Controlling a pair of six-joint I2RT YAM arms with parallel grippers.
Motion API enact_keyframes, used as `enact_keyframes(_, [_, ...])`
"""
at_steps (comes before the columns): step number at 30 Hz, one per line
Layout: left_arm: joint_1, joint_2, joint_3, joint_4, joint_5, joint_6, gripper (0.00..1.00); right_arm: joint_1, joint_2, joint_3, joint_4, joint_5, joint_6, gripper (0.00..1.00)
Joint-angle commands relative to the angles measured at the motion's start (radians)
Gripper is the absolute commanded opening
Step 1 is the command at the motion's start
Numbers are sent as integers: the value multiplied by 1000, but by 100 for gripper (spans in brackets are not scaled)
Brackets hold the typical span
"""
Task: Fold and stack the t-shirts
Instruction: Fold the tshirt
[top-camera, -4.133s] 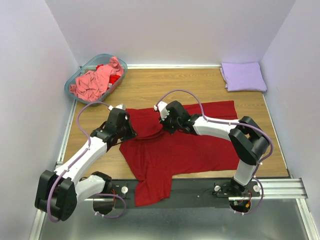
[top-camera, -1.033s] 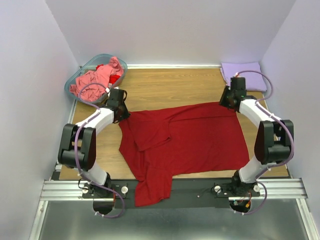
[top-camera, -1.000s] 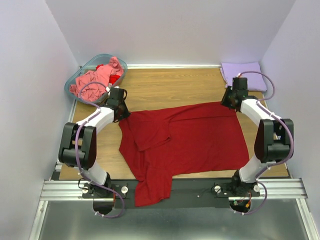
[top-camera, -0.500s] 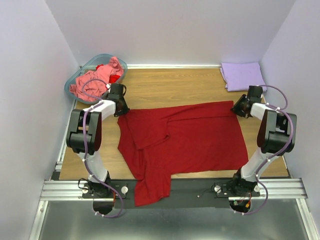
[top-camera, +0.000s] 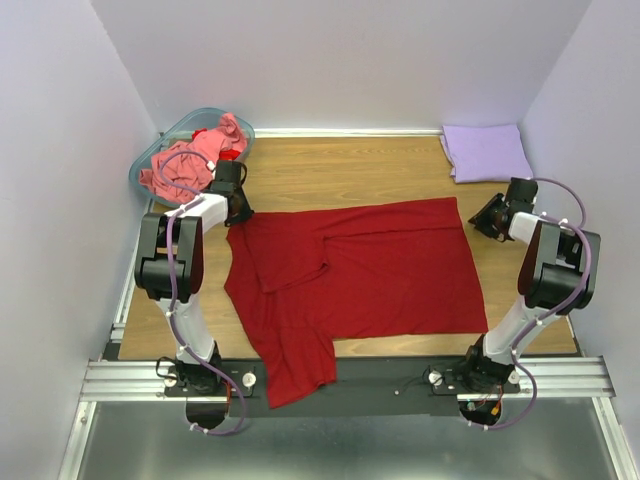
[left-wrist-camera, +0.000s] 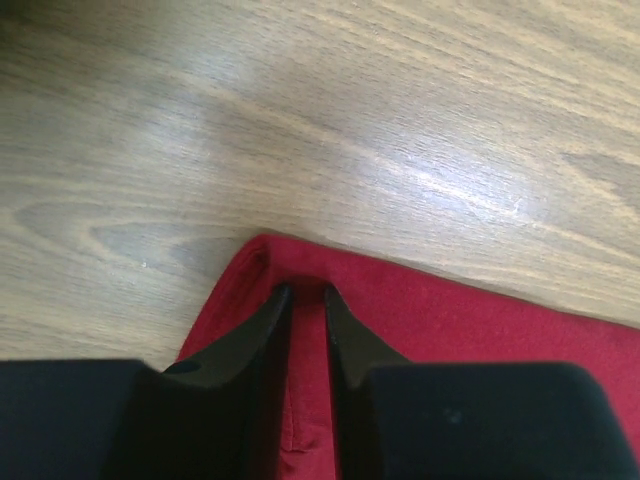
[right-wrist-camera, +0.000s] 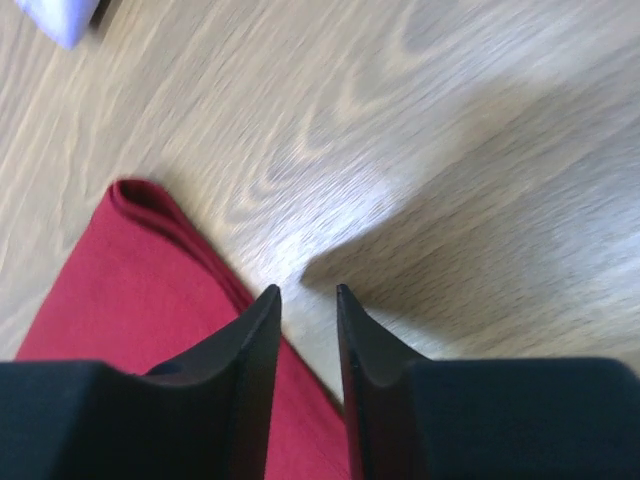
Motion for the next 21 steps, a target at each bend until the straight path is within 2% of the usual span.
enact_keyframes(1, [-7, -11, -7, -5, -31, 45, 31, -5, -46, -10, -43, -123, -53, 38])
enact_keyframes(6, [-19, -15, 6, -7, -16, 44, 34, -3, -88, -31, -42, -266, -17, 38])
enact_keyframes(21, [-19, -32, 10, -16, -37, 49, 34, -2, -42, -69, -2, -270, 97, 38])
